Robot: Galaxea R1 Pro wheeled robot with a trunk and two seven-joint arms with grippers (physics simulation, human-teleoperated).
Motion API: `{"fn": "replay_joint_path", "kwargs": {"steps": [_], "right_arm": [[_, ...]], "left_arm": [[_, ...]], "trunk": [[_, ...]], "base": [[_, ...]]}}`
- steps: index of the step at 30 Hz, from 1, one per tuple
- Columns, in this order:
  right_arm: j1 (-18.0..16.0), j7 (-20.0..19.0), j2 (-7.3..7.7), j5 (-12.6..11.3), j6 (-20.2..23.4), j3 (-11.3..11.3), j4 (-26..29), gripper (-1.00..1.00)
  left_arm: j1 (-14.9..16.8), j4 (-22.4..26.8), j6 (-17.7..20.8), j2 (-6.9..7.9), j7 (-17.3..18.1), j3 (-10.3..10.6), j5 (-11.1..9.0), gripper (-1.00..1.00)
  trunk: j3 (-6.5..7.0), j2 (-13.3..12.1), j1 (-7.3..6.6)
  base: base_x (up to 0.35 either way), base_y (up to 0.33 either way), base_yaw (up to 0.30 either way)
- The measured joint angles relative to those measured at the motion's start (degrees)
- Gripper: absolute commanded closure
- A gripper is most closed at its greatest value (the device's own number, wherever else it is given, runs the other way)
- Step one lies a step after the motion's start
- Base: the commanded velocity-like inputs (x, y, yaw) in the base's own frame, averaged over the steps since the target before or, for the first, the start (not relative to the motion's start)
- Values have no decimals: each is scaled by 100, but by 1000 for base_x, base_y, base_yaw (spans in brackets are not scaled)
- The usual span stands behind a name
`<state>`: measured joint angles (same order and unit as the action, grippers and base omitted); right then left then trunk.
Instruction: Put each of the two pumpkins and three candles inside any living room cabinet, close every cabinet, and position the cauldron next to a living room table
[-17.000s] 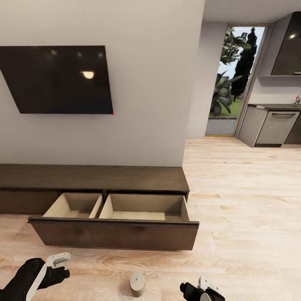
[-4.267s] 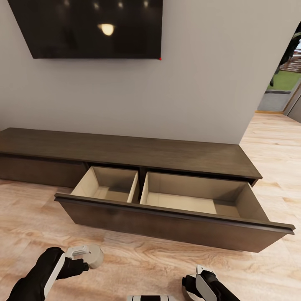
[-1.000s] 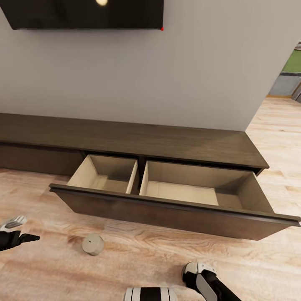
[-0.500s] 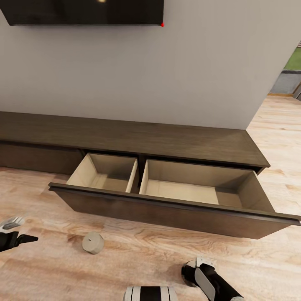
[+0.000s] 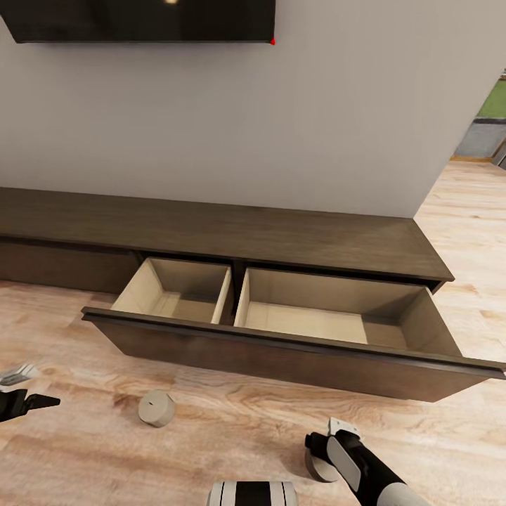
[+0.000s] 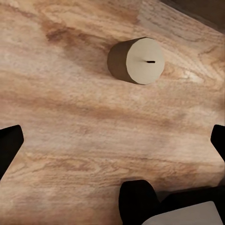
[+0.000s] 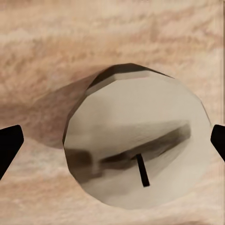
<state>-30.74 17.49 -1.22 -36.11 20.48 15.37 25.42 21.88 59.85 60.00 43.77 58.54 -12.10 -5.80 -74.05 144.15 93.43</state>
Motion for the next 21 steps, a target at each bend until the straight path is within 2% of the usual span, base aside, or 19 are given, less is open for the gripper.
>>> {"fn": "replay_joint_path", "kwargs": {"steps": [16,21], "right_arm": [[-3,9,24,-1,-17,1,-10,-100],[-2,9,23,-2,-17,1,-10,-100]], "left_arm": [[0,0,0,33,0,-3,0,-100],[0,0,0,35,0,-3,1,-100]], "trunk": [[0,0,0],[-110,6,13]], "base": [[0,0,0],[0,0,0]]}}
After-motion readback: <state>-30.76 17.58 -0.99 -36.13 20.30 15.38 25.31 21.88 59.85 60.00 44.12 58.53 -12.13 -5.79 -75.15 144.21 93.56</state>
